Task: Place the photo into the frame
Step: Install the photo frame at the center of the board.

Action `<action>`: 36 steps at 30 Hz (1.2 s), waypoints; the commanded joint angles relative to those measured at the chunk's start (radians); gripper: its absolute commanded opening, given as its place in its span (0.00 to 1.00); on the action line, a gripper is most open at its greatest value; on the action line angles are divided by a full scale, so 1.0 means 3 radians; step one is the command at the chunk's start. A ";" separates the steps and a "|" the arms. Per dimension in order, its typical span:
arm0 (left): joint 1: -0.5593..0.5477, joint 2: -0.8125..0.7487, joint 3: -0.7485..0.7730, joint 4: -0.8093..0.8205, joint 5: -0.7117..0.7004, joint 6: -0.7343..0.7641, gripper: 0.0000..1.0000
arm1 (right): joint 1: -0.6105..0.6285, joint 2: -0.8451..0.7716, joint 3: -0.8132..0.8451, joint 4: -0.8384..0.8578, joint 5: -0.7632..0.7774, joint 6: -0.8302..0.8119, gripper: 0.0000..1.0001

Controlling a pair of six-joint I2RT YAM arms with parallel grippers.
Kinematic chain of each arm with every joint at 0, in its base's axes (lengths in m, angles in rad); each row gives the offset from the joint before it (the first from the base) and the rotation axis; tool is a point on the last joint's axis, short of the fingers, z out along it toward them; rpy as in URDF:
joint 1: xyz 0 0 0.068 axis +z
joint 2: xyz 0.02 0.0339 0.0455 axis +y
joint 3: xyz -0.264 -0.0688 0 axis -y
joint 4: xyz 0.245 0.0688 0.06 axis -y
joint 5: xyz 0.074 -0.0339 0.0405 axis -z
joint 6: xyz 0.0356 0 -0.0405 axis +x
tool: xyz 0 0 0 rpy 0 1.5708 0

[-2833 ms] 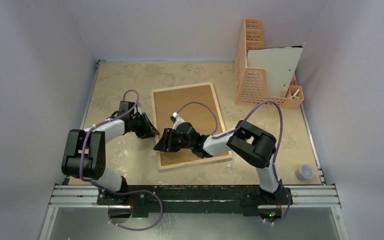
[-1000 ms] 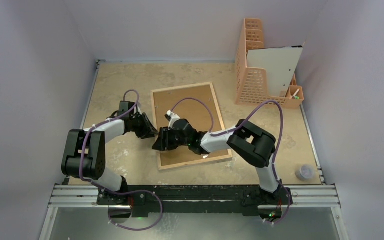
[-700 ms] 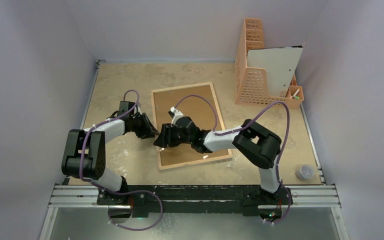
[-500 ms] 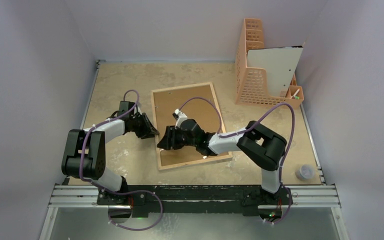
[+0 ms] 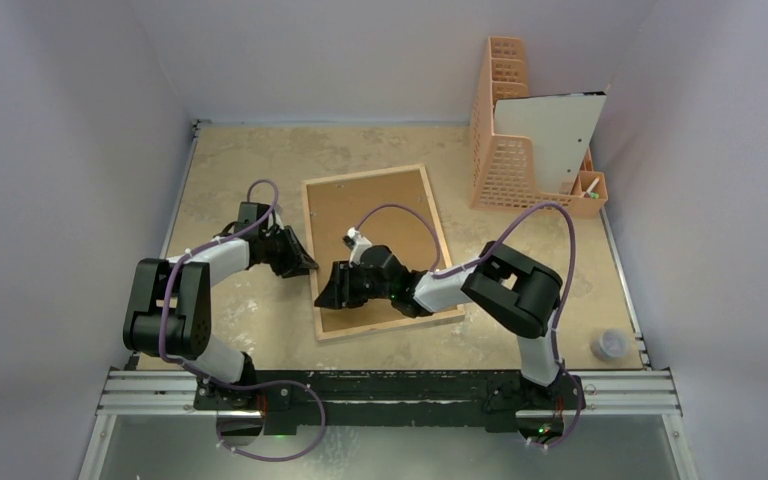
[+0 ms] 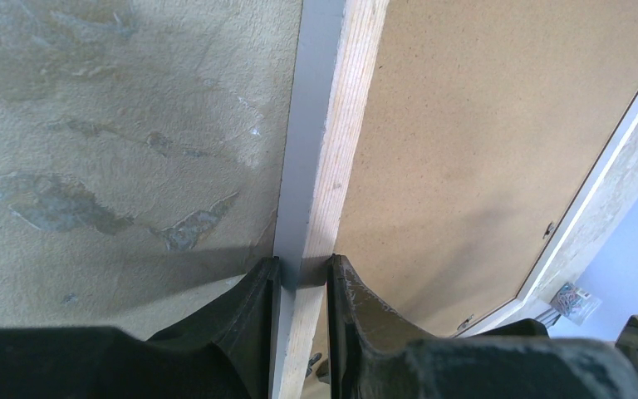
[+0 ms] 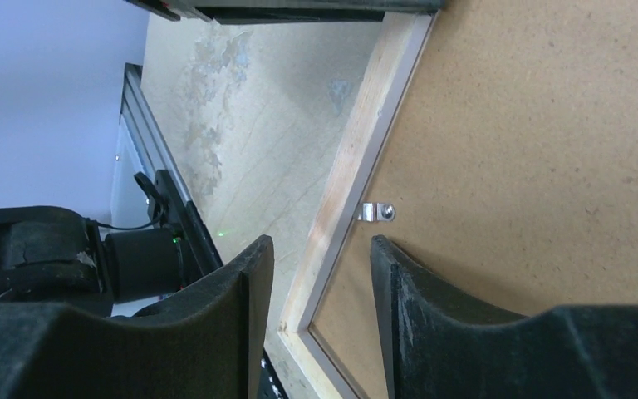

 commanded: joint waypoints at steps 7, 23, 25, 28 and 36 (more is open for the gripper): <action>-0.0013 -0.0046 -0.0001 -0.0225 -0.0068 0.0074 0.21 | 0.0024 0.0233 0.0221 0.0016 -0.0026 0.0087 0.48; -0.0010 -0.0078 0.0028 -0.0270 -0.0082 0.0091 0.21 | 0.0024 -0.0099 -0.0012 0.0235 -0.0230 -0.0150 0.50; -0.0012 -0.0077 0.0037 -0.0274 -0.0084 0.0089 0.21 | 0.0018 -0.0285 -0.0084 0.0191 -0.0251 -0.0192 0.51; -0.0010 -0.0088 0.0040 -0.0277 -0.0099 0.0081 0.22 | -0.0058 -0.0622 -0.0112 -0.0096 0.0004 -0.0315 0.52; -0.0010 -0.0118 0.0011 -0.0255 -0.0112 0.0058 0.30 | -0.0841 -0.1285 -0.0089 -0.1467 0.0842 -0.0574 0.56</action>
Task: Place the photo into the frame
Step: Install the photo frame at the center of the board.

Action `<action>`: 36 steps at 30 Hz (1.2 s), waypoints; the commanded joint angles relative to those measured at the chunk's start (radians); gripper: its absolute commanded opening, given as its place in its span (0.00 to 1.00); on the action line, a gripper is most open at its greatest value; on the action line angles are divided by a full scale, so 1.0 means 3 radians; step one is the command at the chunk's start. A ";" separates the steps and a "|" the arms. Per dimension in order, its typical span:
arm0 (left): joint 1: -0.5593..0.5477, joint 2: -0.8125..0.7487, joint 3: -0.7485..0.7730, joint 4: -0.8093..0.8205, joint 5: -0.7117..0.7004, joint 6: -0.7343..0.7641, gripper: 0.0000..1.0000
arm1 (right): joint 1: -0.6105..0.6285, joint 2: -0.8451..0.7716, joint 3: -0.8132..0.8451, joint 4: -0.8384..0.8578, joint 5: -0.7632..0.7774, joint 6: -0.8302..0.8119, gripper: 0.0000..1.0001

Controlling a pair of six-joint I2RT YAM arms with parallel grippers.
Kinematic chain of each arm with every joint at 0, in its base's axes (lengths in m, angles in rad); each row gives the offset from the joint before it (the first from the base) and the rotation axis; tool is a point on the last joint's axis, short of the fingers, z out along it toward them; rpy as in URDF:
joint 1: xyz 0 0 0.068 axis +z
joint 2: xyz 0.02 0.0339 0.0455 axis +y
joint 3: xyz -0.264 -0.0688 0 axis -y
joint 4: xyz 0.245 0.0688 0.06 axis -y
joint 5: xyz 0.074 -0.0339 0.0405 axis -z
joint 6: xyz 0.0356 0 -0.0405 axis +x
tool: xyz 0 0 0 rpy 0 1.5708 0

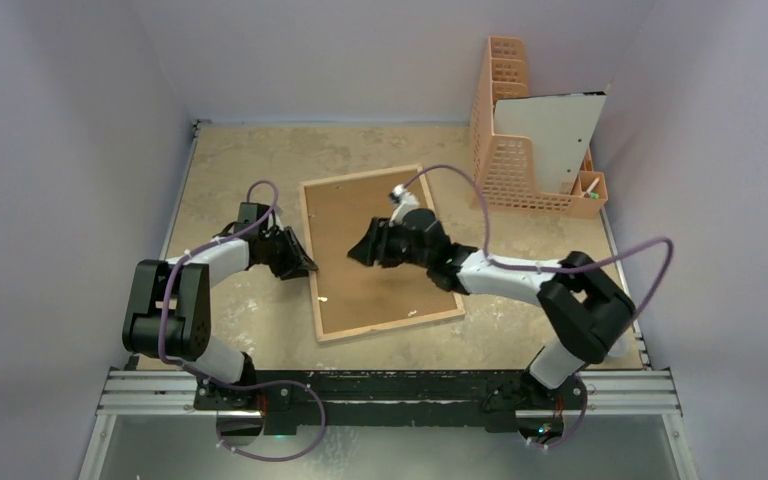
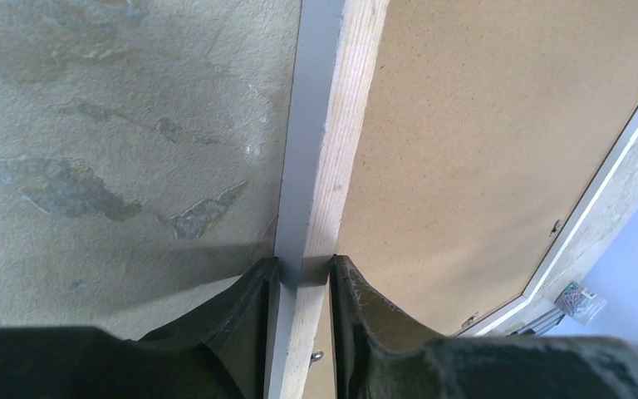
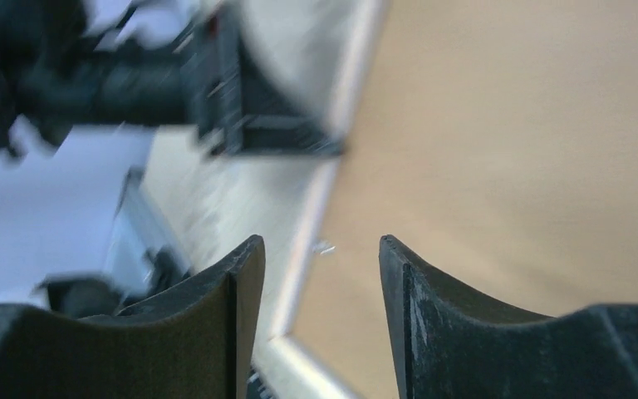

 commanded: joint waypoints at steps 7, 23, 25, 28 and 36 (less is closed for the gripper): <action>-0.0009 -0.0115 -0.0021 -0.0080 0.0026 0.0012 0.40 | -0.0828 -0.0703 0.0095 -0.1982 0.1953 -0.0588 0.89; -0.0009 -0.0069 -0.0032 -0.0022 0.0106 0.0025 0.45 | -0.1089 -0.0268 -0.0017 -0.2520 0.1279 -0.1100 0.91; -0.0010 -0.0052 -0.0031 -0.0014 0.0111 0.0026 0.45 | -0.1085 -0.0221 0.0006 -0.2492 0.1319 -0.1136 0.90; -0.0009 -0.0050 -0.0032 -0.0007 0.0107 0.0031 0.45 | -0.1082 -0.0221 0.0030 -0.2495 0.1340 -0.1127 0.86; -0.0009 -0.0035 -0.0023 -0.0001 0.0112 0.0025 0.45 | -0.1084 -0.0331 -0.0009 -0.2553 0.1272 -0.1127 0.81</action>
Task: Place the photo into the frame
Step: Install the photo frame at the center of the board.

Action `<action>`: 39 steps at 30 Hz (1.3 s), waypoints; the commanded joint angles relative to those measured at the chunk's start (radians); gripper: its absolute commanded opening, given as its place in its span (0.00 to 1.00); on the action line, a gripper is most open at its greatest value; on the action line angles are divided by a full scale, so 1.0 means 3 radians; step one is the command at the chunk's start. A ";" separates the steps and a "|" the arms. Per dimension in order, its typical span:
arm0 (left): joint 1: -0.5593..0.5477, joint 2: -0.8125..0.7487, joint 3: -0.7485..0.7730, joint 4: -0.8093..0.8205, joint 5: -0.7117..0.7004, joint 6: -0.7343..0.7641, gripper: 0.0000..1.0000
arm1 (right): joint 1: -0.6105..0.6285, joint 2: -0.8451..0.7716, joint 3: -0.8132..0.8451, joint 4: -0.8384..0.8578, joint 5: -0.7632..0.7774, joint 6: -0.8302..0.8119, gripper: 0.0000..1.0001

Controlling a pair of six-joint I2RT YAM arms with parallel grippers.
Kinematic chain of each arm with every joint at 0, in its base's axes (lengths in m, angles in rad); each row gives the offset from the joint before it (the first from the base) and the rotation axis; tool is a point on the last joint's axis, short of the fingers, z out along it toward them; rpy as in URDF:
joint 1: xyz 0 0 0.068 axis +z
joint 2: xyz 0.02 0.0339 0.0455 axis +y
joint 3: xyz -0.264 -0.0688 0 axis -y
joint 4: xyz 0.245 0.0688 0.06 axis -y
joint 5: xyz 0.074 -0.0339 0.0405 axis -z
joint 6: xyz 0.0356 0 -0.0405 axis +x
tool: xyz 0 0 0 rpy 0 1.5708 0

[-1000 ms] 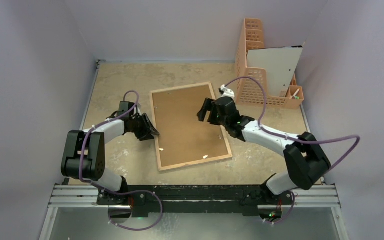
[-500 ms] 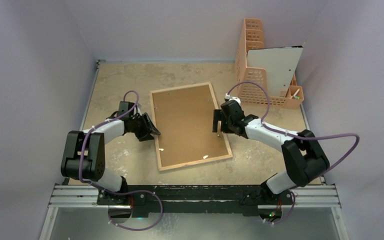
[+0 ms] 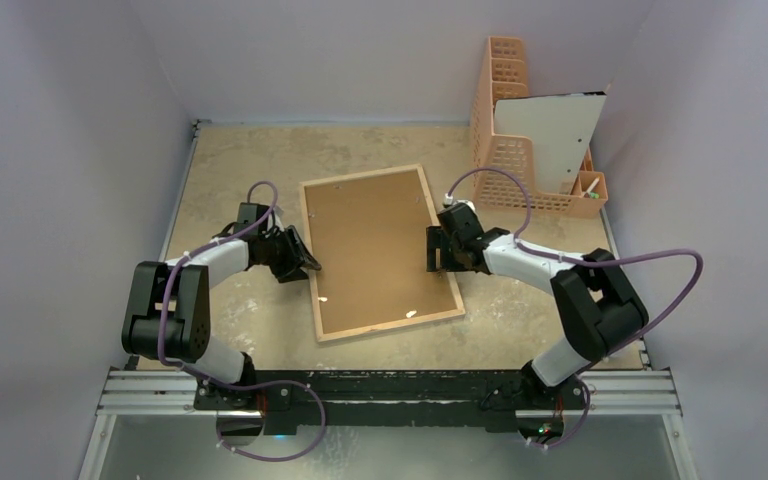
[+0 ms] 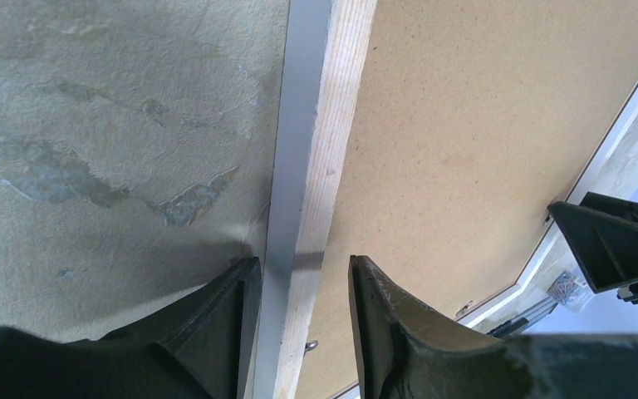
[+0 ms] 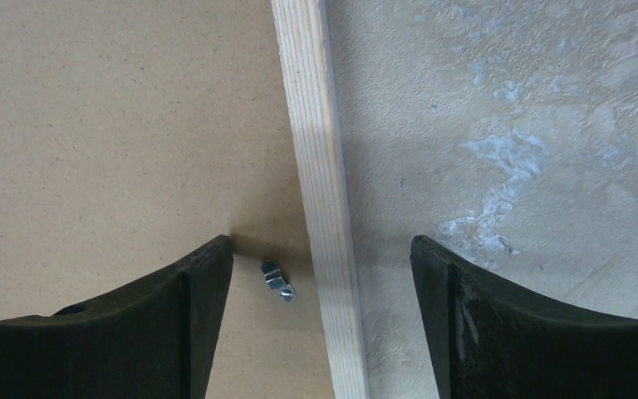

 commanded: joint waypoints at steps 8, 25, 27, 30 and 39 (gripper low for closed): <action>-0.0009 0.0008 -0.0019 0.0066 0.0043 0.0035 0.45 | 0.0005 -0.0196 -0.0086 -0.0245 -0.0198 -0.0013 0.77; -0.0010 0.0004 -0.0044 0.0078 0.0068 0.0027 0.43 | 0.0001 -0.0075 -0.0118 -0.0146 0.0005 0.0203 0.39; -0.0010 0.0000 -0.0049 0.0078 0.0073 0.0028 0.43 | 0.0000 -0.0110 -0.0141 -0.0128 -0.0059 0.0191 0.37; -0.0009 0.0002 -0.0058 0.0097 0.0083 0.0016 0.43 | 0.0000 -0.0158 -0.0158 -0.0123 -0.0128 0.0176 0.33; -0.0014 0.0001 -0.0083 0.0147 0.0104 -0.0017 0.43 | -0.0024 -0.0288 -0.0142 -0.0128 -0.0355 0.0178 0.24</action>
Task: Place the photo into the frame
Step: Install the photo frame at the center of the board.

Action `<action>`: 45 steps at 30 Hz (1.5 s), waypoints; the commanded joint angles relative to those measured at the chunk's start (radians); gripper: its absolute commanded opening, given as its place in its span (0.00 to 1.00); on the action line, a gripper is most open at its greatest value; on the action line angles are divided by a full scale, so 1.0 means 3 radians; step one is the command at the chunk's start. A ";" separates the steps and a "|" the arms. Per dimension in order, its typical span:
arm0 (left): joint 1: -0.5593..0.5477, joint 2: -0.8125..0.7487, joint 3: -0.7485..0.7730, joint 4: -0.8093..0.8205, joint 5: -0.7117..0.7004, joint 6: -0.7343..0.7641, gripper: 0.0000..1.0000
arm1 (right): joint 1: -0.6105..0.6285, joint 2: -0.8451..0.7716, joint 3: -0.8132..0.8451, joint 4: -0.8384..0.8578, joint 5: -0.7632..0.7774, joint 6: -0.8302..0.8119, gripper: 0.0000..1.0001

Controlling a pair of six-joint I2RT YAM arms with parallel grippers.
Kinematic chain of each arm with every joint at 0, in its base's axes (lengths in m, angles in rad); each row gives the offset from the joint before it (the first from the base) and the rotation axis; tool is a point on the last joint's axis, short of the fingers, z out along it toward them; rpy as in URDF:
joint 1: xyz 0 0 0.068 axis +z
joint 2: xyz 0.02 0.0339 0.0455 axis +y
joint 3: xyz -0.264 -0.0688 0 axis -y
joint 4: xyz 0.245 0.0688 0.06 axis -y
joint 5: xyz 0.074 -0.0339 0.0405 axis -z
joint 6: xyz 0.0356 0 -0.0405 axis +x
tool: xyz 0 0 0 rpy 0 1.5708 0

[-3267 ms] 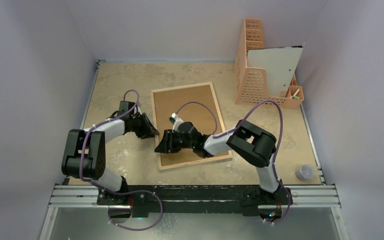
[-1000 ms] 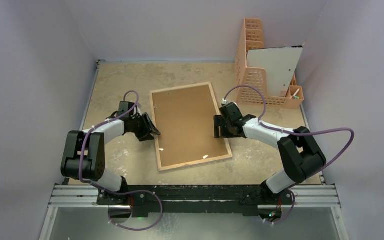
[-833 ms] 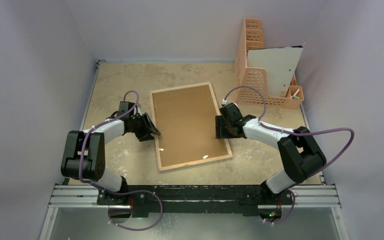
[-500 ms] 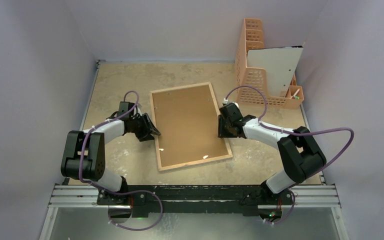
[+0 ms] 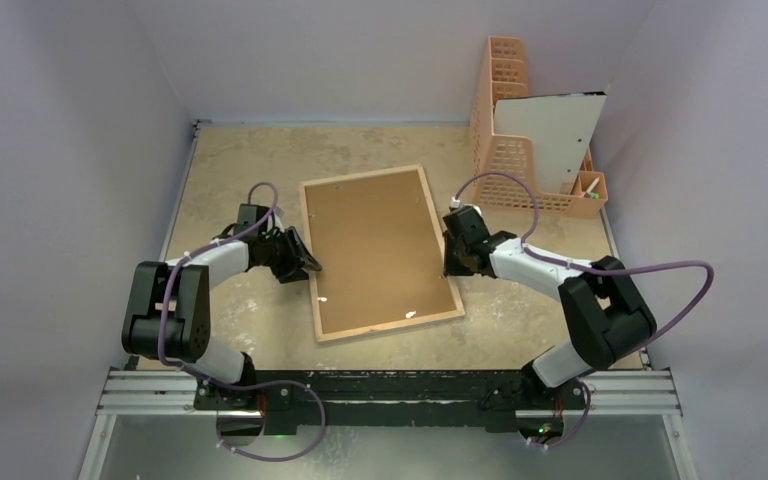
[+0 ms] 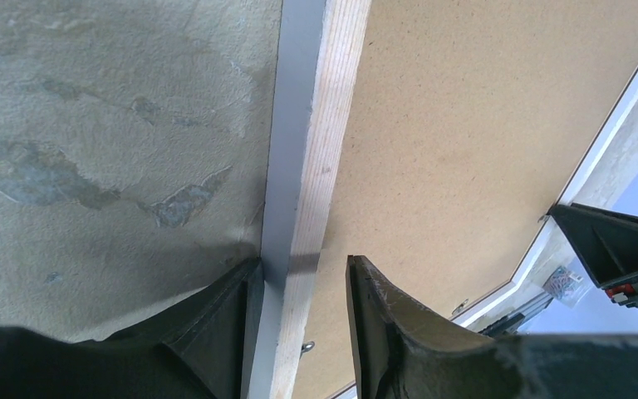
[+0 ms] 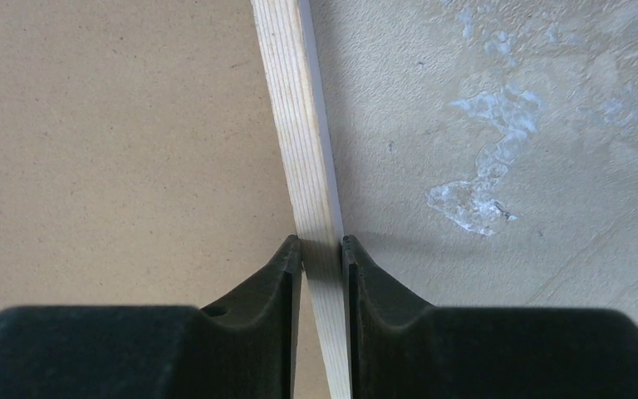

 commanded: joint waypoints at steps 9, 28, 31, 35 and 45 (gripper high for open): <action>-0.0015 -0.0042 -0.0009 0.0022 0.0014 0.0017 0.43 | -0.0006 -0.0206 0.0296 -0.0192 0.0361 0.0270 0.54; -0.0015 -0.0262 0.0003 -0.0181 -0.0218 0.0053 0.45 | -0.0011 0.1423 0.2104 -0.0026 0.0858 -0.0032 0.89; -0.0015 -0.0255 -0.0012 -0.0196 -0.0217 0.0059 0.45 | -0.0014 0.1632 0.2272 -0.0024 0.0854 -0.0123 0.88; -0.0015 -0.0252 -0.0038 -0.0182 -0.0223 0.0049 0.45 | -0.0026 0.1775 0.2390 0.0019 0.0836 -0.0218 0.84; -0.0015 -0.0171 -0.0006 -0.0169 -0.0214 0.0063 0.44 | -0.0168 0.1961 0.2387 0.0136 0.0789 -0.0234 0.73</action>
